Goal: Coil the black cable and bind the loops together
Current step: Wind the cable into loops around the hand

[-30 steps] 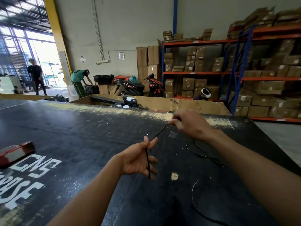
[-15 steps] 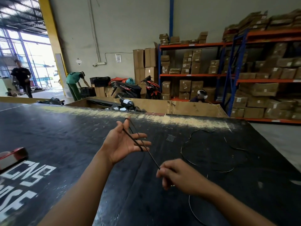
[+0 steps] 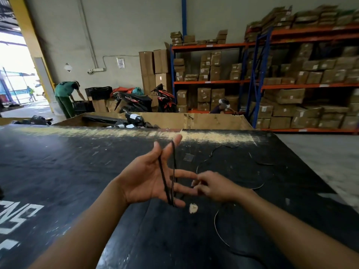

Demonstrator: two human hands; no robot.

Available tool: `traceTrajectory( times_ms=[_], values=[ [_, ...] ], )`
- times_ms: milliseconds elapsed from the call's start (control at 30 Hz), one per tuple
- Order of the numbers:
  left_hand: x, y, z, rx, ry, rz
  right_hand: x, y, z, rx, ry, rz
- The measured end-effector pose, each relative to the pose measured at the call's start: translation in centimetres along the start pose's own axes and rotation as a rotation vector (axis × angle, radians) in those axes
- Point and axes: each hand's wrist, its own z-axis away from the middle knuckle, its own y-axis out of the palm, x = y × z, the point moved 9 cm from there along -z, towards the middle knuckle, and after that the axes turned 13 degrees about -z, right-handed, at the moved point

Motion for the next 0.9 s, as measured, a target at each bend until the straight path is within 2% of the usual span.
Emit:
traceTrajectory(
  times_ms=[167,300,400,467,667,767,900],
  values=[
    [3.8,0.5,-0.3,0.023,-0.218,-0.089,2.4,-5.0,-1.7,-0.066,-0.056,0.441],
    [6.4,-0.2,-0.5,0.006,-0.338,-0.152,5.4,-9.6,-2.4,-0.207,-0.117,0.563],
    [7.9,-1.9,-0.4,-0.082,-0.414,-0.207,7.2,-11.7,-2.5,-0.247,-0.127,0.534],
    [8.0,-3.3,-0.3,-0.164,-0.404,-0.2,8.2,-12.0,-2.5,-0.246,-0.138,0.516],
    [5.1,-7.9,0.5,-0.424,-0.218,-0.025,9.7,-10.2,-0.6,-0.16,-0.125,0.291],
    [2.8,-9.2,0.7,-0.498,-0.113,0.006,9.7,-8.1,1.1,-0.117,-0.109,0.118],
    [-0.2,-10.1,0.9,-0.555,0.008,0.038,7.9,-2.7,3.3,0.052,-0.021,-0.199]
  ],
)
